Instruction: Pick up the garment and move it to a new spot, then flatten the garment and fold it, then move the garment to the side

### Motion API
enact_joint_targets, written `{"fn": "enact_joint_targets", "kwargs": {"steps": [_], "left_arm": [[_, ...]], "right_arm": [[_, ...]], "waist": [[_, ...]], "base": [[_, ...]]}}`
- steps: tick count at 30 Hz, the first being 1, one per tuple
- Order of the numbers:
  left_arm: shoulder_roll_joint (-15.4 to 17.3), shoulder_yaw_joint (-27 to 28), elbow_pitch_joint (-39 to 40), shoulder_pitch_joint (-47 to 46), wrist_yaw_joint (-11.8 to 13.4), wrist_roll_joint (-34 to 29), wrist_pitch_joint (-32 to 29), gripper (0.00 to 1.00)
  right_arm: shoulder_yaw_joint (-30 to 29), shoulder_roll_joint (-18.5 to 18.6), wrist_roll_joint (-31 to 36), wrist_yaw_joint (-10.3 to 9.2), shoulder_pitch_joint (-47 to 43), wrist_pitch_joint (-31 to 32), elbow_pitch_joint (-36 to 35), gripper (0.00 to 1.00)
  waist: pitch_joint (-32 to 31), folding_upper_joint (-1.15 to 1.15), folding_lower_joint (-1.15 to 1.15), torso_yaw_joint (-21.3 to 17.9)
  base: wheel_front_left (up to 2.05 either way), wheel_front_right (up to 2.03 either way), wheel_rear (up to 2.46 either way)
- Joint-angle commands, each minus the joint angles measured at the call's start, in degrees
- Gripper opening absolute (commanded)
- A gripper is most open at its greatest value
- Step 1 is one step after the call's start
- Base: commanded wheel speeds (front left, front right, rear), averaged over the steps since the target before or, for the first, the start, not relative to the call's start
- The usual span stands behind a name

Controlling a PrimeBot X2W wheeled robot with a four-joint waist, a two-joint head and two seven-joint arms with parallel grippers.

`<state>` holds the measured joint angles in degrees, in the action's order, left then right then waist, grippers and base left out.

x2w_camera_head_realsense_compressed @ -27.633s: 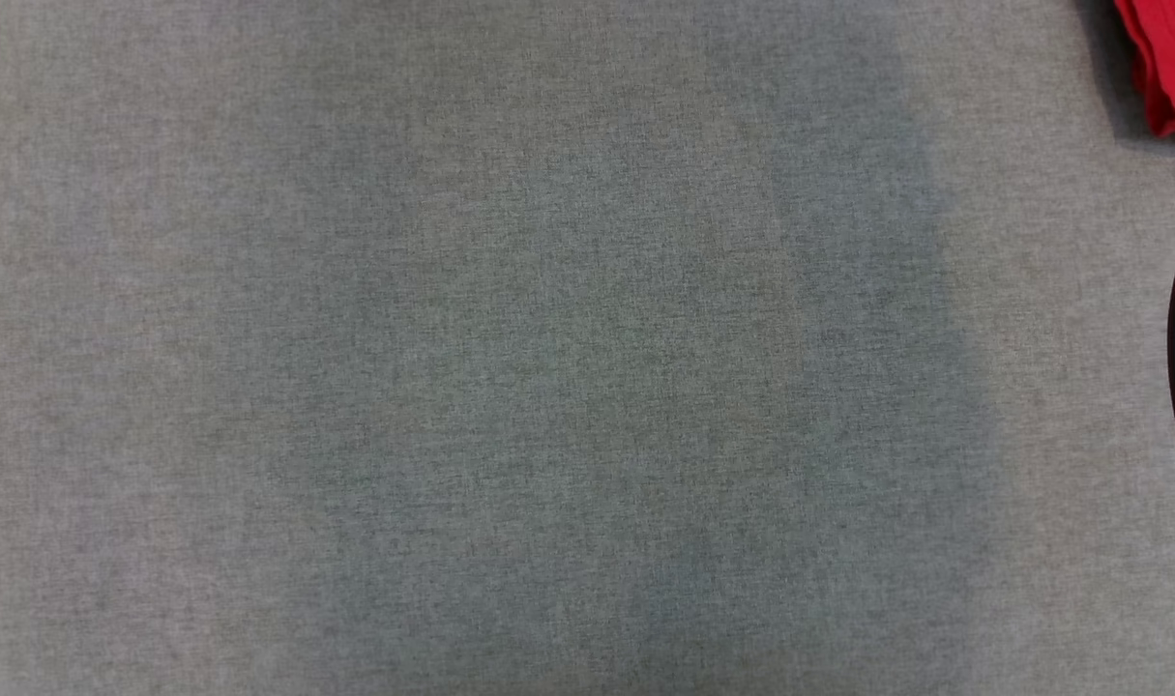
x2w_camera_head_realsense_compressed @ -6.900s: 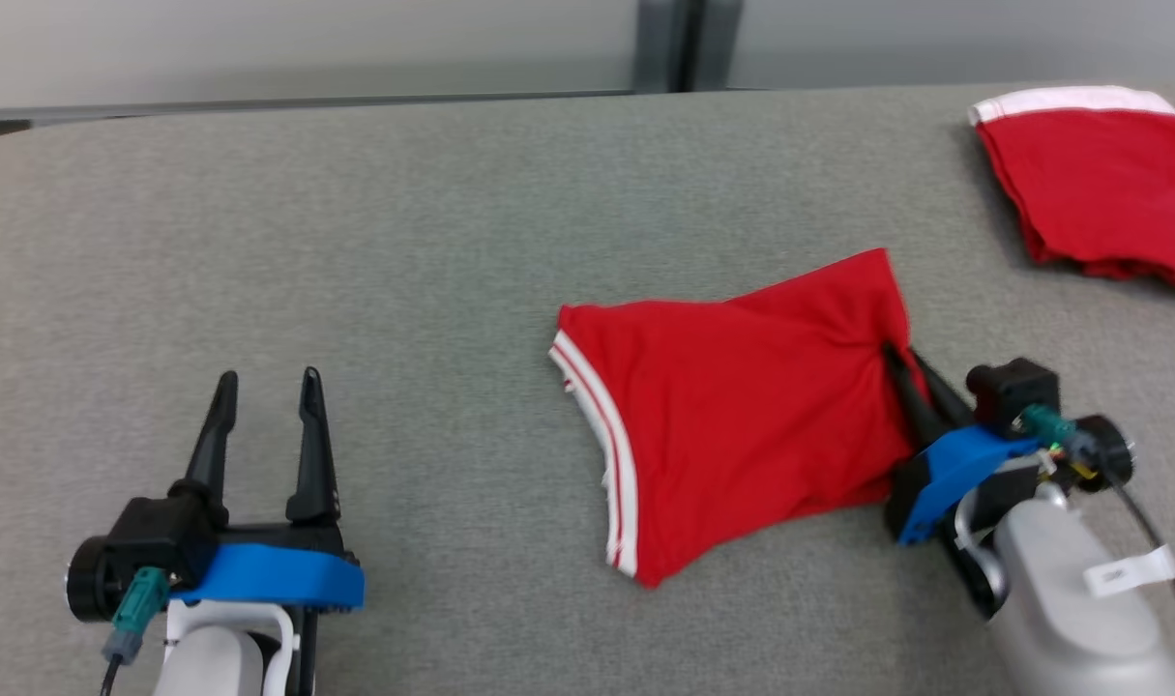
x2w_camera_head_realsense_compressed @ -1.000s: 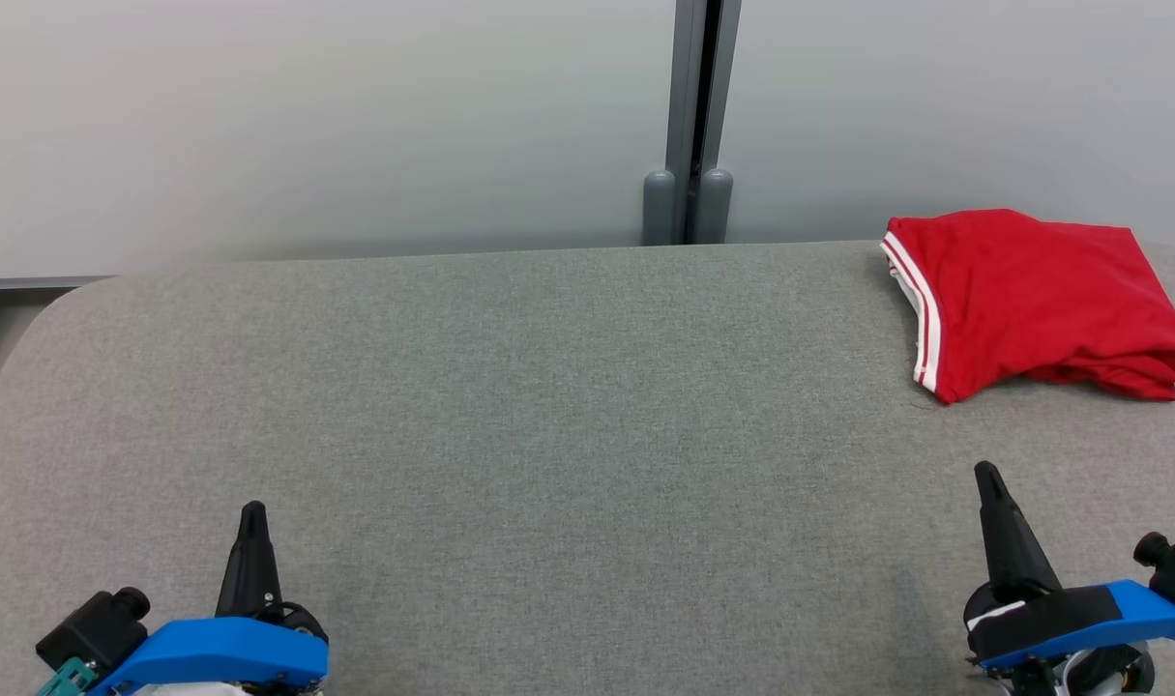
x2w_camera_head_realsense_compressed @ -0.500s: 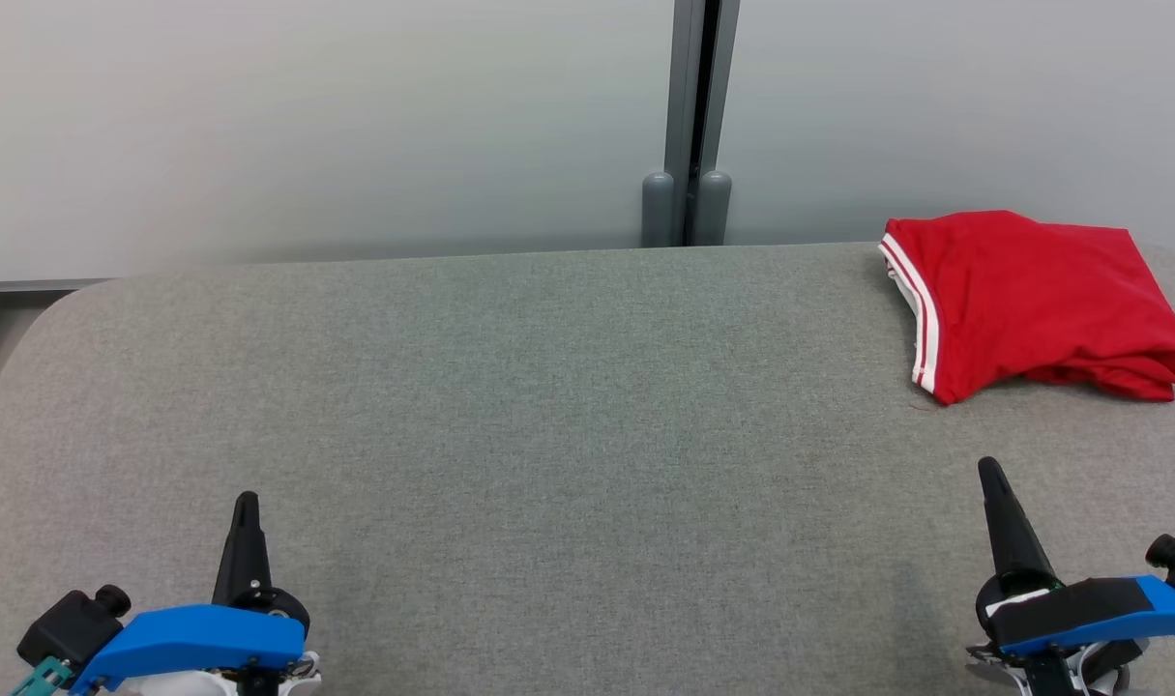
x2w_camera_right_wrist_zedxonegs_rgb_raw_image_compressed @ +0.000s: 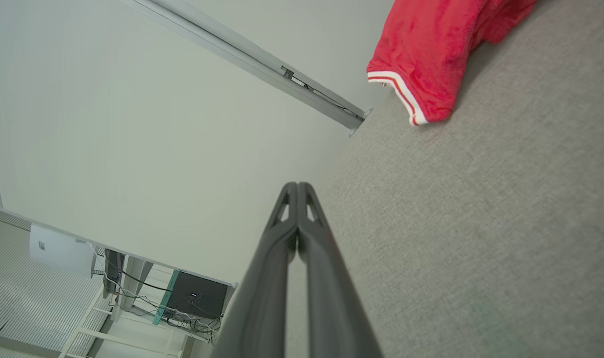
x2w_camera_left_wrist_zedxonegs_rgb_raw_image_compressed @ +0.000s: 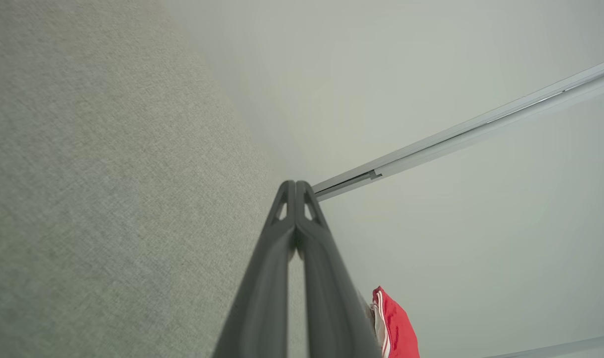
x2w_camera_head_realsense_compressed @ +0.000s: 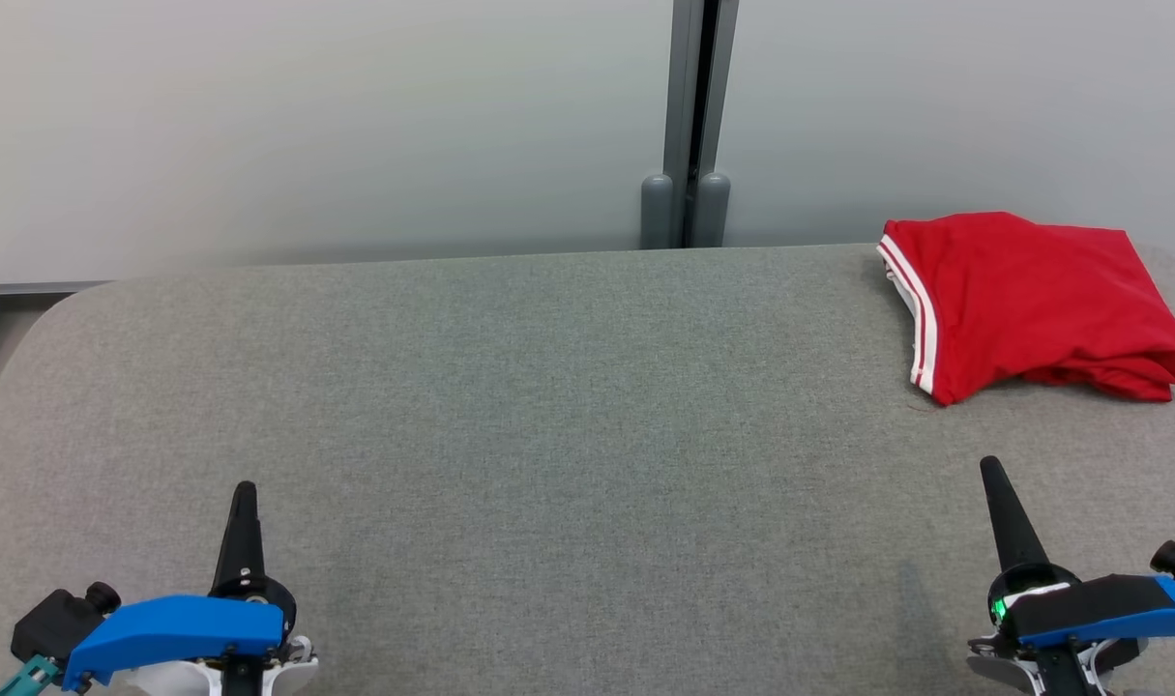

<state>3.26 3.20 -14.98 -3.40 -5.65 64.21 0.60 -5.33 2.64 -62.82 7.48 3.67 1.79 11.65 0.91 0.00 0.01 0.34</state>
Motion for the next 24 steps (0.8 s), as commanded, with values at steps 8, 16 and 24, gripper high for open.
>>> {"fn": "enact_joint_targets", "kwargs": {"steps": [8, 16, 24], "left_arm": [[0.0, 0.9, 0.7, -1.6, -0.6, 5.0, -1.3, 0.0], [-0.1, 1.3, 0.8, -1.9, -0.9, 9.2, -2.4, 0.0], [-0.2, 1.8, 0.9, -2.1, -1.2, 13.2, -3.4, 0.0]], "right_arm": [[-0.3, 0.3, -5.3, 0.02, 1.6, 0.9, 0.1, 0.0], [-0.5, 0.3, -9.8, 0.02, 1.9, 1.6, 0.5, 0.0], [-0.7, 0.3, -13.9, 0.02, 2.1, 2.3, 0.9, 0.0]], "waist": [[-0.1, 0.0, 0.0, 0.0], [-0.2, 0.0, 0.0, -0.1], [-0.3, 0.0, 0.0, -0.1]], "base": [[0.0, 0.0, 0.0], [0.0, 0.0, 0.0], [0.0, 0.0, 0.0]]}}
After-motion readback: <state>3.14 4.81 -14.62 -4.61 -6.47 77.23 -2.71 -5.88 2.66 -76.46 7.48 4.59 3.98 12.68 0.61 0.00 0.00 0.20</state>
